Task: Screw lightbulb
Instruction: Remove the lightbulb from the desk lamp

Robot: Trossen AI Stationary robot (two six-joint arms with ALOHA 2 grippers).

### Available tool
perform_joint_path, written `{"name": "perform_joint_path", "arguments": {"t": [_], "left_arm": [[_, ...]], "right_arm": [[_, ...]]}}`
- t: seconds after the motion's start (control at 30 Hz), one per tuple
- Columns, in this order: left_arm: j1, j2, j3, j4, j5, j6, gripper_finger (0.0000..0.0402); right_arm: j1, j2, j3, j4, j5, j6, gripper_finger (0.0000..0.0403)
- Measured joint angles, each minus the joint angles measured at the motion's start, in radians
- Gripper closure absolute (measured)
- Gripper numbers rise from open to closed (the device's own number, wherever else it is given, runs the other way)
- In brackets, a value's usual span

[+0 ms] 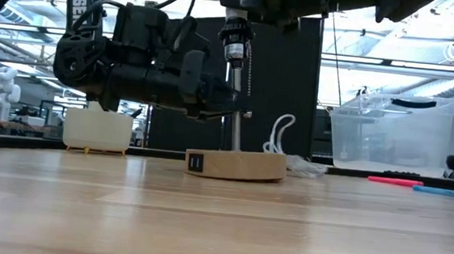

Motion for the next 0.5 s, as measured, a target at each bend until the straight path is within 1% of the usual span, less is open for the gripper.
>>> {"name": "perform_joint_path", "arguments": {"t": [0.2, 0.43, 0.5], "left_arm": [[0.026, 0.0, -0.001, -0.001, 0.174, 0.012, 0.0369], [0.067, 0.001, -0.015, 0.011, 0.347, 0.028, 0.0369], [0.077, 0.002, -0.015, 0.011, 0.377, 0.028, 0.0369]], "right_arm": [[-0.028, -0.002, 0.0, -0.015, -0.121, -0.009, 0.0254], [-0.069, -0.016, 0.002, -0.055, -0.292, -0.019, 0.0254], [-0.085, -0.026, 0.002, -0.07, -0.349, -0.026, 0.0254]]}}
